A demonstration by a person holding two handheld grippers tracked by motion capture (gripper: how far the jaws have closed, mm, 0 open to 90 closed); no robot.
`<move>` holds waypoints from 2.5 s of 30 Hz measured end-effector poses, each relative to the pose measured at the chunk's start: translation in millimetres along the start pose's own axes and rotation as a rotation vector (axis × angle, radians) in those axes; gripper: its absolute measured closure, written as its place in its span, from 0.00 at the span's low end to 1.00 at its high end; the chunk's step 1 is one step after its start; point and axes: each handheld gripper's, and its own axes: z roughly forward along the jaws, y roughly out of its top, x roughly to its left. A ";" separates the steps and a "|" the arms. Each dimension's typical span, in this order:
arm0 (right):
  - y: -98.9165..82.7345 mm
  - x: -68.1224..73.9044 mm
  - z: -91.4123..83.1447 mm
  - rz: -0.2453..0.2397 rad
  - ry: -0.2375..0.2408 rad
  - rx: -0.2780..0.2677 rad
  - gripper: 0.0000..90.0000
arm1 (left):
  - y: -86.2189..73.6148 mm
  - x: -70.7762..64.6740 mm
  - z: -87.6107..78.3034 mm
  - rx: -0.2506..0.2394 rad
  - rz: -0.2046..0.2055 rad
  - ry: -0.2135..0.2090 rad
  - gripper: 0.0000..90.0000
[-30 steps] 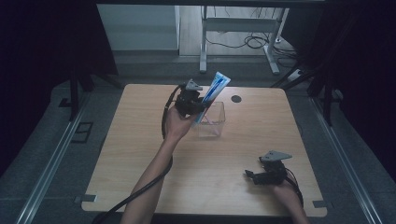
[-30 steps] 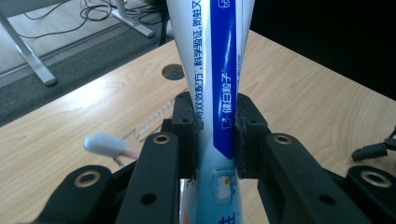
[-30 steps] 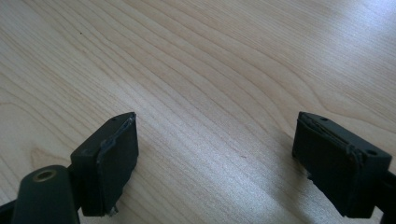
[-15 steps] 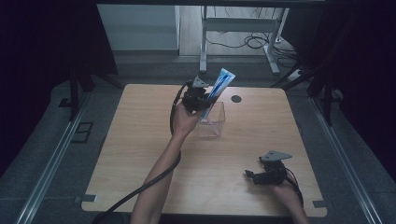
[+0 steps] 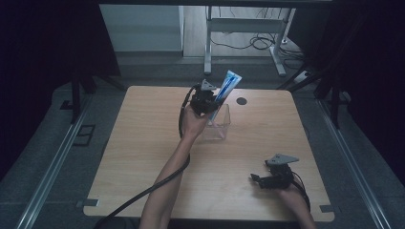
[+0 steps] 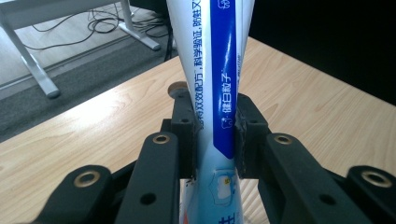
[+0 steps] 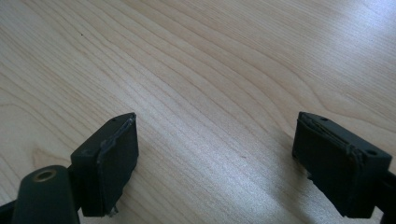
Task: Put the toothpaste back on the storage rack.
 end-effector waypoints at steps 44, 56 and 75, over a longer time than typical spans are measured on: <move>0.1 0.5 0.2 -0.004 0.001 0.002 0.16 | -35.8 -14.9 15.3 0.143 0.113 0.072 0.70; 0.1 0.4 0.4 -0.007 0.000 0.001 0.16 | -35.9 -9.1 1.6 0.074 0.048 -0.002 0.53; 0.1 0.4 0.3 -0.007 0.000 0.002 0.16 | -36.6 -9.2 -7.3 0.066 0.001 -0.049 0.33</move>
